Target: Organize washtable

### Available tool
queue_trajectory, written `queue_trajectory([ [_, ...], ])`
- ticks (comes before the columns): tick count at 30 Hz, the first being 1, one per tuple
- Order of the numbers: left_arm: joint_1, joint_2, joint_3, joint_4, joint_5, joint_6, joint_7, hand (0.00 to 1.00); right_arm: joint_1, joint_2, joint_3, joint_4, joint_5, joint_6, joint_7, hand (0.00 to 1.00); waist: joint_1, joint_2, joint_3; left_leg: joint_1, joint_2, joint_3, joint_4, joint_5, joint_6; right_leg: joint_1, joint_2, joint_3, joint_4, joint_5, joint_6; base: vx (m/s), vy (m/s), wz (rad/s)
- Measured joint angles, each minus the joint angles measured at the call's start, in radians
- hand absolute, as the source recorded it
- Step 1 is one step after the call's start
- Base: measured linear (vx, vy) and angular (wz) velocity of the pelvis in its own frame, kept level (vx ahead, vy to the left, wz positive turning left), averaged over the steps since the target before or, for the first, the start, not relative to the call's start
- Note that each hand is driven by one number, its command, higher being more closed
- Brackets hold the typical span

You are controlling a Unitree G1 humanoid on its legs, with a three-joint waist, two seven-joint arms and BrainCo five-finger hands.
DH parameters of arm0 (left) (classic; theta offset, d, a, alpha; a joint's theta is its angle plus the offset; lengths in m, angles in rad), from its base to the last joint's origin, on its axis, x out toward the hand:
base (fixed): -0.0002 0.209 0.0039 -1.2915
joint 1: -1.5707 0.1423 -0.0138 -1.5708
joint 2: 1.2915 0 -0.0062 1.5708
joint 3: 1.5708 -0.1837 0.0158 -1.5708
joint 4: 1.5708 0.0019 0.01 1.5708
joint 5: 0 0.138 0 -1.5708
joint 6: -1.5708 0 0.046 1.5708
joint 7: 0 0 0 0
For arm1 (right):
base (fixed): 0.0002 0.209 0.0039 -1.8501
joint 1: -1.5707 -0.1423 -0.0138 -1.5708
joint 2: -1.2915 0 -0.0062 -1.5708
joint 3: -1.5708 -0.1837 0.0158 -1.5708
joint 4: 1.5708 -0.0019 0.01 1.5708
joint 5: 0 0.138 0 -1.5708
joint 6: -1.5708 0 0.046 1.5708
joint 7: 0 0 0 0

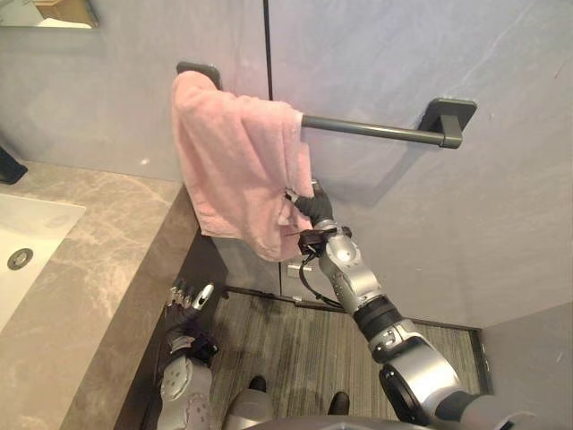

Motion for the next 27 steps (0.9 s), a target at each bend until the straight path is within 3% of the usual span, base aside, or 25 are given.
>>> queue_trajectory([
  [8,-0.001,-0.001,0.033,-0.05,0.011,0.0,0.0,0.0,0.037,-0.001,-0.041,-0.039,-0.003,-0.001,0.0,1.0,-0.003,0.0,0.0,0.002,-0.002,0.023,0.002,-0.002,0.003,-0.012,-0.005,0.024,0.004,0.004,0.006,0.0,0.014,-0.08],
  [11,-0.001,-0.001,0.035,-0.068,0.012,0.0,0.0,0.0,0.046,-0.001,-0.048,-0.042,-0.004,-0.01,0.0,1.0,-0.024,0.0,0.0,0.003,-0.004,0.024,0.003,-0.003,0.005,-0.012,-0.005,0.024,0.006,0.004,0.006,0.0,0.0,0.0],
  [27,-0.048,0.0,0.033,-0.175,0.088,-0.025,0.02,0.0,0.102,-0.014,-0.136,-0.086,-0.012,-0.019,-0.031,1.0,-0.051,0.0,-0.001,0.021,-0.004,0.052,-0.002,-0.004,0.006,-0.011,-0.005,0.052,0.008,0.009,0.008,0.0,0.004,-0.04],
])
